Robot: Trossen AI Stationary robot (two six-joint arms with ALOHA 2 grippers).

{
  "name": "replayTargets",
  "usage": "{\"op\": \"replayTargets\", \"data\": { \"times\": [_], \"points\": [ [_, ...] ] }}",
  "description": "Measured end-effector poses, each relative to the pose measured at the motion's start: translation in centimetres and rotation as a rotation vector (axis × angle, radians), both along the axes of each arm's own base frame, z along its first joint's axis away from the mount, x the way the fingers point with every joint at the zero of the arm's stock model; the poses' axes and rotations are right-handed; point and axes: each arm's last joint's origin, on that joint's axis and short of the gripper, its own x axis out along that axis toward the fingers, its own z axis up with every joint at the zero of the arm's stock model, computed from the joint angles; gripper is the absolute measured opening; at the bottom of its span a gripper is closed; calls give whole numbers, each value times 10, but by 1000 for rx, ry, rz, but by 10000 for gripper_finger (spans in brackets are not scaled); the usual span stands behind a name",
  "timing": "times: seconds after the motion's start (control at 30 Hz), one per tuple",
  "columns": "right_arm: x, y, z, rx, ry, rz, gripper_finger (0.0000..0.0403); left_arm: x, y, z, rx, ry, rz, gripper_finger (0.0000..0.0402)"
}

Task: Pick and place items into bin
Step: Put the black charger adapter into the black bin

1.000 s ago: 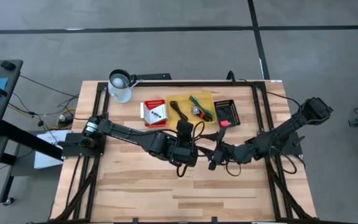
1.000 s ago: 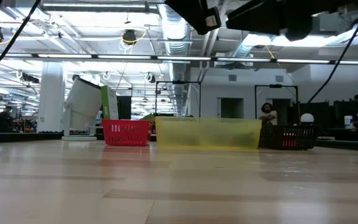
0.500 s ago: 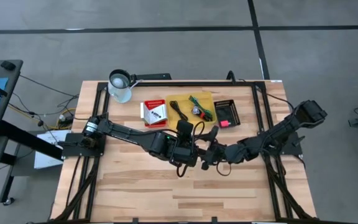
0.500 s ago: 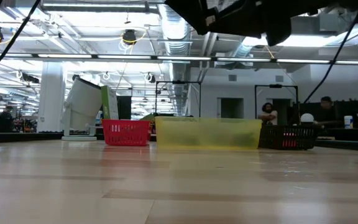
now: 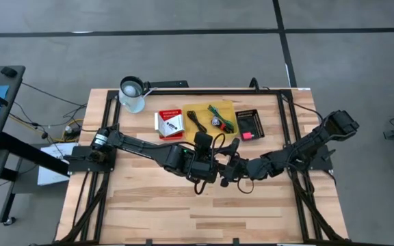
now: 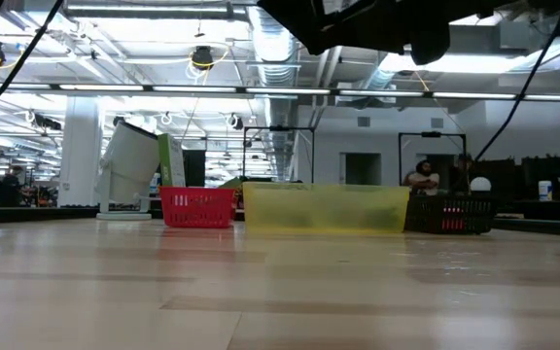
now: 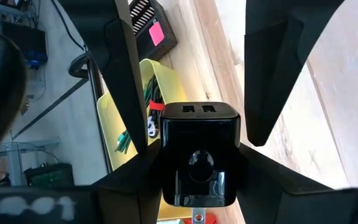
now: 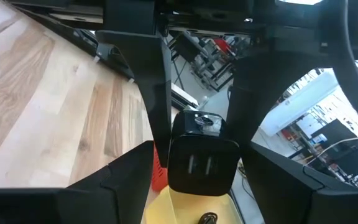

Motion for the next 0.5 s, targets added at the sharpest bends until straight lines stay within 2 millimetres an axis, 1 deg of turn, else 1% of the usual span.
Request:
{"op": "replayTargets", "data": {
  "times": [0.13, 0.5],
  "points": [
    [0, 0, 0, -2, 2, -8, 234, 0, 0, 0, -2, -1, 2, 153],
    [-1, 0, -1, -10, 8, -26, 201, 0, 0, 0, -2, -1, 2, 153]
  ]
}}
